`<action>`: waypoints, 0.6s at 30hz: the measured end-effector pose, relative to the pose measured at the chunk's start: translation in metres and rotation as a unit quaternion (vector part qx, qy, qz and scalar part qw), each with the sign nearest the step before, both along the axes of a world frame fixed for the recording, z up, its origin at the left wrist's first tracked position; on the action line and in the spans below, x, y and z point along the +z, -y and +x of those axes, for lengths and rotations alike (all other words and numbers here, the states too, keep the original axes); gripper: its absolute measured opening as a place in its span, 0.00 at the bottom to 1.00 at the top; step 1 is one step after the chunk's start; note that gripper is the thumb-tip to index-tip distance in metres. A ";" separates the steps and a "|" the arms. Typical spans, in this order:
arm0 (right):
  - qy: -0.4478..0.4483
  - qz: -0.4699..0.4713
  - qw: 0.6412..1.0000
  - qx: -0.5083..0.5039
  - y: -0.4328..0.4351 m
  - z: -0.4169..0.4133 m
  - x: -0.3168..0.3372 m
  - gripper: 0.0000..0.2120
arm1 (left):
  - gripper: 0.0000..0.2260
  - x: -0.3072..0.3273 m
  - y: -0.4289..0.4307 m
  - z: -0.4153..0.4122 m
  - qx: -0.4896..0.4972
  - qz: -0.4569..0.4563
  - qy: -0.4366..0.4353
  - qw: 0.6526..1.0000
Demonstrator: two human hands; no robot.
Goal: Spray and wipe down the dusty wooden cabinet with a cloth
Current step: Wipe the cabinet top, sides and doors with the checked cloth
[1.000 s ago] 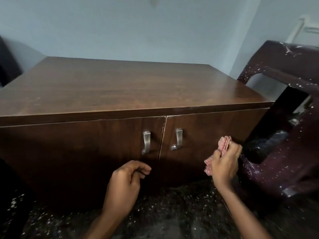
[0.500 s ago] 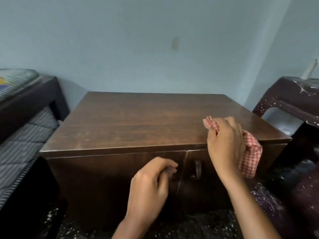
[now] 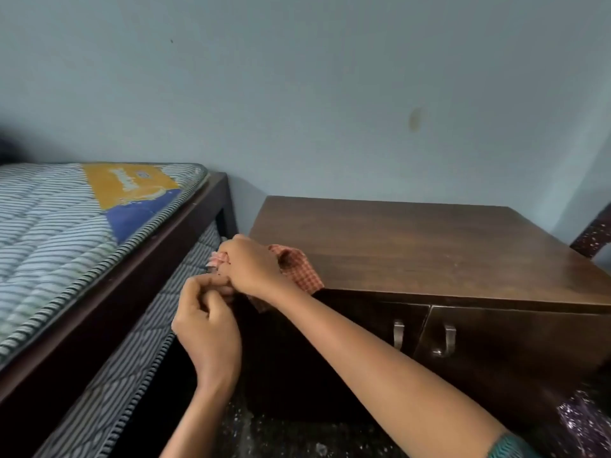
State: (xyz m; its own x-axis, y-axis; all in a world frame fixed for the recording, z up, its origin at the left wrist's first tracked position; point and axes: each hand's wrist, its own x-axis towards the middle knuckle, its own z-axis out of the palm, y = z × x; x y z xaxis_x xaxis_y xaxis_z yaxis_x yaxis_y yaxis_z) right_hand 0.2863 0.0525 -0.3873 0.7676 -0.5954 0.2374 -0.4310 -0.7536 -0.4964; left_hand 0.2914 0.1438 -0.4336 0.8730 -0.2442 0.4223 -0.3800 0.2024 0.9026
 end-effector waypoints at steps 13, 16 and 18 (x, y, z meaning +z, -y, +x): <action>0.258 0.567 0.778 0.078 0.060 -0.097 0.051 0.08 | 0.12 0.063 0.017 0.000 -0.360 0.123 -0.001 0.925; 0.251 0.561 0.788 0.040 0.077 -0.121 0.061 0.07 | 0.15 0.071 0.036 -0.002 -0.423 0.150 0.005 0.894; 0.276 0.559 0.781 0.042 0.088 -0.132 0.061 0.07 | 0.13 0.081 0.051 -0.006 -0.443 0.160 0.033 0.881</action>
State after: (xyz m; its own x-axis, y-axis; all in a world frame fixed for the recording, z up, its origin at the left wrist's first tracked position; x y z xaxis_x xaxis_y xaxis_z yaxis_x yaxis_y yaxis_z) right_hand 0.1543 -0.0351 -0.3261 0.7801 -0.6197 -0.0864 0.1086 0.2701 -0.9567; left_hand 0.2855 0.0925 -0.3521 0.2550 -0.9339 0.2507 -0.2550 0.1851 0.9490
